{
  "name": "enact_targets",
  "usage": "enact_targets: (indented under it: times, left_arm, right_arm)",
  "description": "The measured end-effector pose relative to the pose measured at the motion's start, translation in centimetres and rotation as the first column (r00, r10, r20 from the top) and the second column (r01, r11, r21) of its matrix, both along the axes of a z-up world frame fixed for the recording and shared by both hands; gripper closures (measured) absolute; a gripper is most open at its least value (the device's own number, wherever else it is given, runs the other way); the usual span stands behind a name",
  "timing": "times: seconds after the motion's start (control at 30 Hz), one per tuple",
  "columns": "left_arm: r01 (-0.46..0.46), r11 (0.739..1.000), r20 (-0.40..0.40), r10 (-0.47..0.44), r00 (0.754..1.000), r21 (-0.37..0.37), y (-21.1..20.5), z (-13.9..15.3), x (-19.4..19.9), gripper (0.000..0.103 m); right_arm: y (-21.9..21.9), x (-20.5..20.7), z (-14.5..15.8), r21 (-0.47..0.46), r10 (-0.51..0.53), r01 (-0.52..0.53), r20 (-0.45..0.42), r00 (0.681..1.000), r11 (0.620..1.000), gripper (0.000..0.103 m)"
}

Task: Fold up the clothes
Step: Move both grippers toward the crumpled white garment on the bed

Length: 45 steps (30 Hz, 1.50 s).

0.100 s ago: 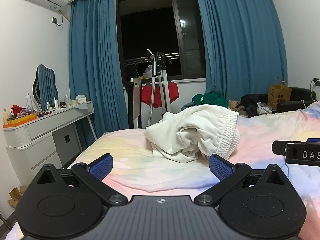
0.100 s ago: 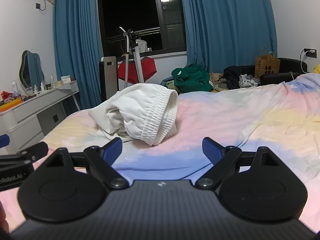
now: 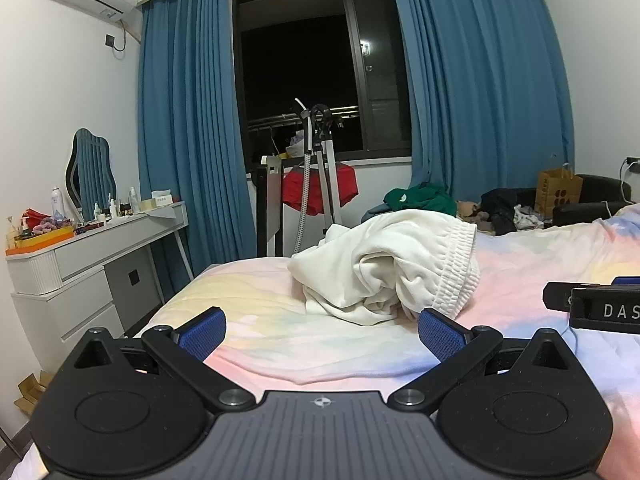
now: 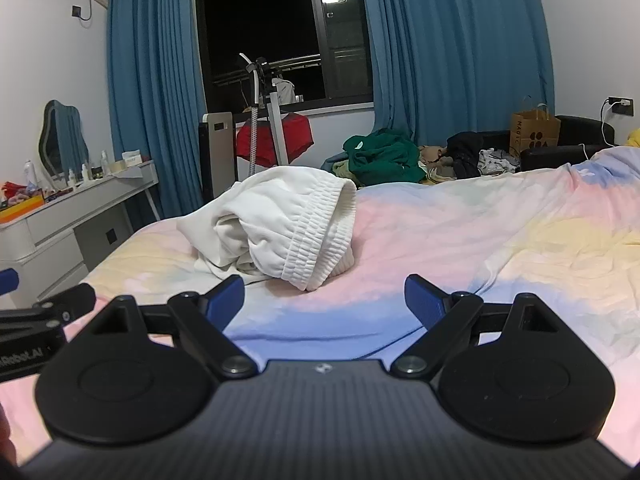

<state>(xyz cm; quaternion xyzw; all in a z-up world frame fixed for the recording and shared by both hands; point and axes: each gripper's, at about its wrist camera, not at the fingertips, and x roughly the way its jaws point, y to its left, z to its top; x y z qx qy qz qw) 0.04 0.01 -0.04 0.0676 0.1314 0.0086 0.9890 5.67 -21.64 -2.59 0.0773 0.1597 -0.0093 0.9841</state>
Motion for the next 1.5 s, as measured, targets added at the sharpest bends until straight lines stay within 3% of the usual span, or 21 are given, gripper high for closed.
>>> enact_targets:
  times: [0.5,0.7,1.13,1.5]
  left_arm:
    - [0.005,1.0,-0.026,-0.006,1.0,-0.029,0.5,-0.9,0.2,0.0]
    - [0.023,0.997,-0.073,-0.029,0.997,-0.078,0.9,-1.3,0.8,0.0]
    - [0.037,0.996,-0.11,-0.045,0.993,-0.077,1.1,-2.4,0.9,0.0]
    - [0.063,0.998,-0.116,-0.065,0.991,-0.029,-0.1,-3.5,0.7,0.0]
  right_arm:
    - [0.0,-0.2,0.1,0.002,-0.001,0.001,0.008,1.0,1.0,0.014]
    - [-0.2,-0.2,0.1,0.013,-0.002,0.002,0.009,1.0,1.0,0.014]
    - [-0.9,-0.9,0.6,0.042,-0.003,0.002,0.032,0.999,0.999,0.014]
    - [-1.8,-1.3,1.1,0.092,-0.027,0.022,0.058,0.998,0.996,0.014]
